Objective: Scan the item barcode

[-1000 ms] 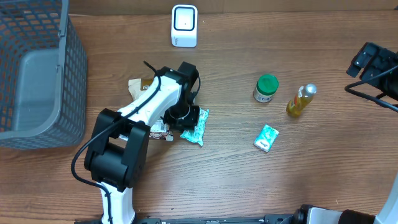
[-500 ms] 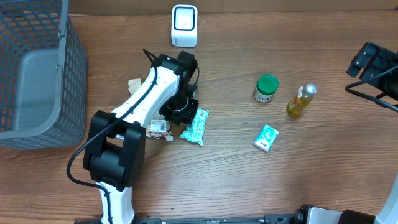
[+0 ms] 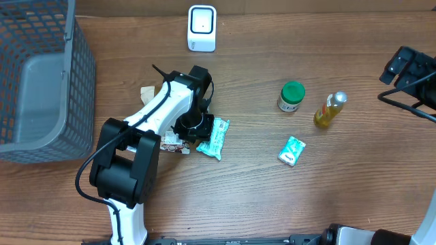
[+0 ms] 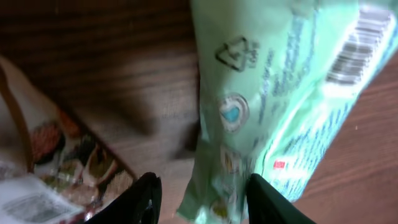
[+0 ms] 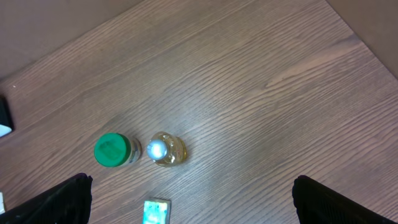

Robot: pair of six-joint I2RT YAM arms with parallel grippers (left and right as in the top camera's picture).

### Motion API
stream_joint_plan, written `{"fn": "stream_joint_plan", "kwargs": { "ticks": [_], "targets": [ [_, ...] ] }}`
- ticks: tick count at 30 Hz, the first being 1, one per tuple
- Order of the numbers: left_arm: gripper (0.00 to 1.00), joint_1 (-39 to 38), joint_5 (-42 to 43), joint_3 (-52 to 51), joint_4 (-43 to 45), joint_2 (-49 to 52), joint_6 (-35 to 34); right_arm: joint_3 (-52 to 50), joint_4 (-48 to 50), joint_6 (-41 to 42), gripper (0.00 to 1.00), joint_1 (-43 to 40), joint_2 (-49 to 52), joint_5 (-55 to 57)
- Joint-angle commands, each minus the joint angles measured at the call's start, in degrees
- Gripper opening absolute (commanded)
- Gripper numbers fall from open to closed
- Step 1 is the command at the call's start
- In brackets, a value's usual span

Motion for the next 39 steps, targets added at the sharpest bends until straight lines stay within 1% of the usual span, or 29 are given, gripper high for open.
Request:
{"fn": "stream_joint_plan", "kwargs": {
  "ticks": [1,4,6,7,9,10,11,15,19,21,26,27,31,34,36,39],
  "targets": [
    [0.43,-0.2,0.9,-2.6,2.0,0.1,-2.7,0.1,0.2,-0.3,1.00,-0.1,0.0,0.1],
    [0.41,-0.1,0.9,-4.8,4.2,0.1,-3.1,0.1,0.2,-0.3,1.00,-0.1,0.0,0.1],
    [0.35,-0.1,0.9,-6.2,5.4,0.1,-3.1,0.1,0.2,-0.3,1.00,-0.1,0.0,0.1],
    [0.30,-0.1,0.9,-6.9,6.1,0.1,-3.1,0.1,0.2,-0.3,1.00,-0.1,0.0,0.1],
    [0.17,-0.1,0.5,-7.3,6.5,0.1,-2.8,0.1,0.2,-0.3,1.00,-0.1,0.0,0.1],
    [0.09,0.0,-0.3,-7.3,6.5,0.1,-2.8,0.1,0.2,-0.3,1.00,-0.1,0.0,0.1],
    [0.04,0.0,-0.8,-7.1,6.5,0.1,-2.8,0.1,0.2,-0.3,1.00,-0.1,0.0,0.1],
    [0.04,-0.1,-0.9,-5.2,6.2,-0.7,-1.0,0.1,0.2,-0.3,1.00,-0.1,0.0,0.1],
    [0.04,-0.2,-0.8,-3.3,6.0,-5.3,3.9,0.1,0.2,-0.3,1.00,-0.1,0.0,0.1],
    [0.04,-0.2,0.0,-3.0,6.1,-9.1,7.8,0.1,0.2,-0.3,1.00,-0.1,0.0,0.1],
    [0.04,-0.2,11.6,-3.0,2.8,-19.5,24.1,0.1,0.2,-0.3,1.00,-0.1,0.0,0.1],
    [0.04,-0.2,13.4,-3.0,1.9,-21.0,26.1,0.1,0.2,-0.3,1.00,-0.1,0.0,0.1],
    [0.04,-0.2,21.6,-3.0,-1.2,-25.9,30.8,0.1,0.2,-0.3,1.00,-0.1,0.0,0.1],
    [0.04,-0.2,26.8,-3.0,-4.3,-27.7,35.9,0.1,0.2,-0.3,1.00,-0.1,0.0,0.1],
    [0.04,-0.2,28.5,-3.0,-6.3,-27.8,39.4,0.1,0.2,-0.3,1.00,-0.1,0.0,0.1],
    [0.04,-0.6,28.0,-3.2,-6.2,-27.6,39.8,0.1,0.2,-0.3,1.00,-0.1,0.0,0.1]
  ]
}}
